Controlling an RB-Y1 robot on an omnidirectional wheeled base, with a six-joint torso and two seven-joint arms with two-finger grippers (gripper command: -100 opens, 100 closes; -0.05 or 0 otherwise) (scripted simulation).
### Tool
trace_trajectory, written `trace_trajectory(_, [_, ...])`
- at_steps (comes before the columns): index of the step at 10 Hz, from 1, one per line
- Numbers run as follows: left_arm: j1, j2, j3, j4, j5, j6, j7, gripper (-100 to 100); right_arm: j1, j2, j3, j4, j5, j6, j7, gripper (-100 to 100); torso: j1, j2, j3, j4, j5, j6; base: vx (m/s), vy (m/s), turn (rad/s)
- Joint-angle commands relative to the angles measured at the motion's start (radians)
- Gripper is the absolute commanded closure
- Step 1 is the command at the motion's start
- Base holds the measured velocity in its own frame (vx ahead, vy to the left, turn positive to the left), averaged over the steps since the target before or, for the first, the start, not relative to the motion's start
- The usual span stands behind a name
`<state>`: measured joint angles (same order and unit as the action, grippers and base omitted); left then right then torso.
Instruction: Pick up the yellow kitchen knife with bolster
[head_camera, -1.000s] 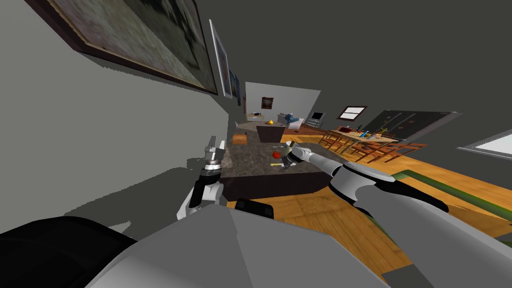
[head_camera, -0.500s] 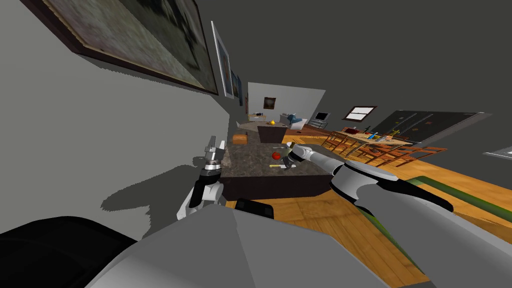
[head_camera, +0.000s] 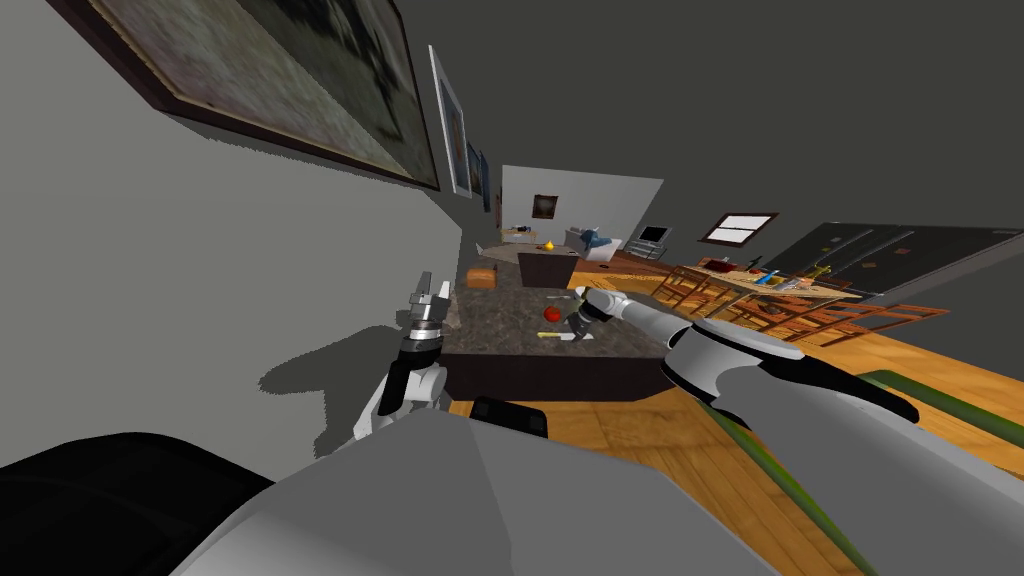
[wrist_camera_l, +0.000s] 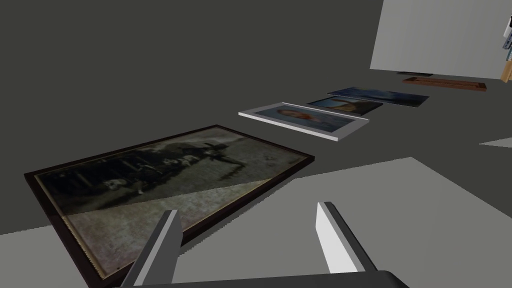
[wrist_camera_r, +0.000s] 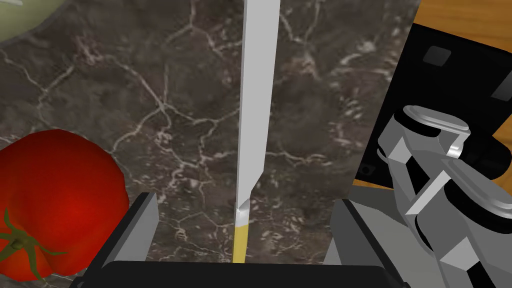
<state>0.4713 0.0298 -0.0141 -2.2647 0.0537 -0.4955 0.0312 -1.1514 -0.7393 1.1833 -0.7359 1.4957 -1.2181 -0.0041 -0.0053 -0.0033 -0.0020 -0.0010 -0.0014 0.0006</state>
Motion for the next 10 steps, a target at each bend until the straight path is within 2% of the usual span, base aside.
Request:
trace_trajectory(1, [0.000,0.000,0.000,0.000,0.000,0.000,0.000,0,-0.007,-0.005,0.003,-0.003,-0.006,-0.033,-0.016,-100,0.000,0.000,0.000,0.000,0.000,0.000,0.031,-0.089,0.081])
trace_trajectory(3, [0.000,0.000,0.000,0.000,0.000,0.000,0.000,0,-0.014,-0.009,0.005,-0.001,-0.014,-0.065,-0.028,-100,0.002,0.000,0.000,0.000,0.000,0.000,0.027,-0.050,0.093])
trace_trajectory(4, [0.000,0.000,0.000,0.000,0.000,0.000,0.000,0,-0.013,-0.004,0.004,0.003,-0.011,-0.053,-0.022,-100,0.003,0.000,0.000,0.000,0.001,0.000,0.006,-0.022,0.014])
trace_trajectory(5, [0.000,0.000,0.000,0.000,0.000,0.000,0.000,0,-0.013,-0.005,0.004,0.004,-0.012,-0.057,-0.023,0,0.004,0.001,0.000,0.000,0.001,0.000,0.000,0.000,0.000])
trace_trajectory(6, [0.000,0.000,0.000,0.000,0.000,0.000,0.000,0,0.011,0.006,0.008,0.012,-0.007,-0.028,-0.017,-100,0.005,0.001,0.001,0.000,0.001,0.000,0.004,0.006,0.032])
trace_trajectory(7, [0.000,0.000,0.000,0.000,0.000,0.000,0.000,0,0.023,0.011,0.010,0.016,-0.005,-0.014,-0.014,-100,0.006,0.001,0.001,0.000,0.001,0.000,0.004,0.009,0.021])
trace_trajectory(8, [0.000,0.000,0.000,0.000,0.000,0.000,0.000,0,0.015,0.008,0.009,0.010,-0.006,-0.024,-0.019,-100,0.006,0.001,0.001,0.000,0.001,0.000,0.000,0.000,0.000])
trace_trajectory(9, [0.000,0.000,0.000,0.000,0.000,0.000,0.000,0,0.017,0.008,0.009,0.012,-0.006,-0.021,-0.018,100,0.006,0.002,0.001,0.000,0.001,0.000,0.000,0.000,0.000])
trace_trajectory(10, [0.000,0.000,0.000,0.000,0.000,0.000,0.000,0,0.017,0.008,0.009,0.011,-0.006,-0.021,-0.018,100,0.006,0.002,0.001,0.000,0.001,0.000,0.000,0.000,0.000])
